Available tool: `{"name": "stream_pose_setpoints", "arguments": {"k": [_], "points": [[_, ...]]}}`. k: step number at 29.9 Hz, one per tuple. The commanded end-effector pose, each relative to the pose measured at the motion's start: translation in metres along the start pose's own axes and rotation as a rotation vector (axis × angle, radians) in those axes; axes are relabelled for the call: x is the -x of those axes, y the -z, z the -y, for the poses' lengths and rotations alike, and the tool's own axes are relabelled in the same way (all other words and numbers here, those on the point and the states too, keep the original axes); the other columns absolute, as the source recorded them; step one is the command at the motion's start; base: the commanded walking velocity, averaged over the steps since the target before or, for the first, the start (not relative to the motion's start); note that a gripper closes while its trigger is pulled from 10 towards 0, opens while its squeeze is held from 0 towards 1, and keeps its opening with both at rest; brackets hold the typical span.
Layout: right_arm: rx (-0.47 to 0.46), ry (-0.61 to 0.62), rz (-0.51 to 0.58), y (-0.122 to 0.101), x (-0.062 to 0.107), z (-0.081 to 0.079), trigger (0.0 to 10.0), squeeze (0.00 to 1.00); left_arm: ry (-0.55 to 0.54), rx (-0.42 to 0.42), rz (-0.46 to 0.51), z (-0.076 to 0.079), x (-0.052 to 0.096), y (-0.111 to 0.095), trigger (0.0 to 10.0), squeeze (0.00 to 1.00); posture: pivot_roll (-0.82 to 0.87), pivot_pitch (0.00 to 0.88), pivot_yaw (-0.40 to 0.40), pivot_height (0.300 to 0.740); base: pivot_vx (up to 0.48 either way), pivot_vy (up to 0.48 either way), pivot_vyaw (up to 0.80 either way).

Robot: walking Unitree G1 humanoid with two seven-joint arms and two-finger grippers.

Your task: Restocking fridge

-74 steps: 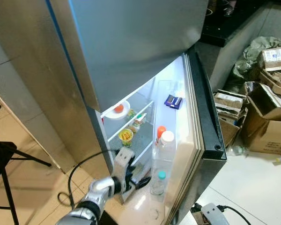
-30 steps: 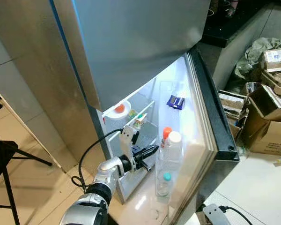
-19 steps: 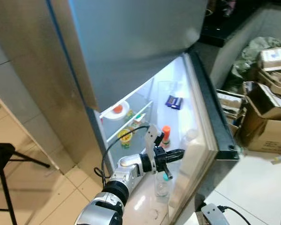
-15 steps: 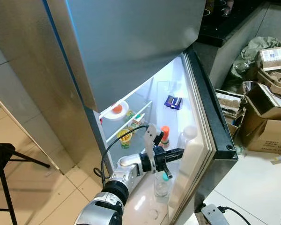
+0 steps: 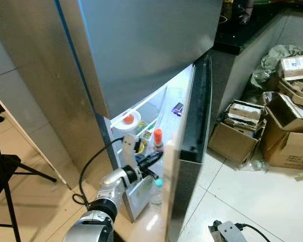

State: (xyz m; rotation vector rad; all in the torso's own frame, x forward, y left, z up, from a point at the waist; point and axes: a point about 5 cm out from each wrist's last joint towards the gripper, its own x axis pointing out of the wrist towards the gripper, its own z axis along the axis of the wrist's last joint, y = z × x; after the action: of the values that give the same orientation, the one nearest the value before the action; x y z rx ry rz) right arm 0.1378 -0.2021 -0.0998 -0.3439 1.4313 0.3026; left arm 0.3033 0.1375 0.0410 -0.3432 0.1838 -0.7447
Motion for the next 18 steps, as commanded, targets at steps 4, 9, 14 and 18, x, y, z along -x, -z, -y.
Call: {"name": "stream_pose_setpoints", "arguments": {"k": [4,9,14,18], "points": [[-0.008,-0.004,0.014,-0.003,0.000,-0.001,10.0,0.00,-0.025,0.143,0.096,-0.012,0.018,0.000,10.0,0.00,-0.04,0.000,-0.017,0.740,0.000,0.000,0.00],[-0.008,-0.004,0.015,-0.003,0.000,-0.001,10.0,0.00,0.004,0.182,0.121,-0.013,0.023,-0.001,10.0,0.00,-0.04,0.000,-0.014,0.740,0.000,0.000,0.00],[-0.010,-0.004,0.017,-0.003,0.000,-0.001,10.0,0.00,0.067,0.210,0.116,-0.008,0.024,0.003,10.0,0.00,-0.04,0.000,-0.014,0.740,0.000,0.000,0.00],[-0.014,-0.007,0.022,-0.003,0.000,-0.002,10.0,0.00,0.148,0.214,0.118,0.000,0.020,0.004,10.0,0.00,-0.04,0.000,-0.015,0.740,0.000,0.000,0.00]]}}
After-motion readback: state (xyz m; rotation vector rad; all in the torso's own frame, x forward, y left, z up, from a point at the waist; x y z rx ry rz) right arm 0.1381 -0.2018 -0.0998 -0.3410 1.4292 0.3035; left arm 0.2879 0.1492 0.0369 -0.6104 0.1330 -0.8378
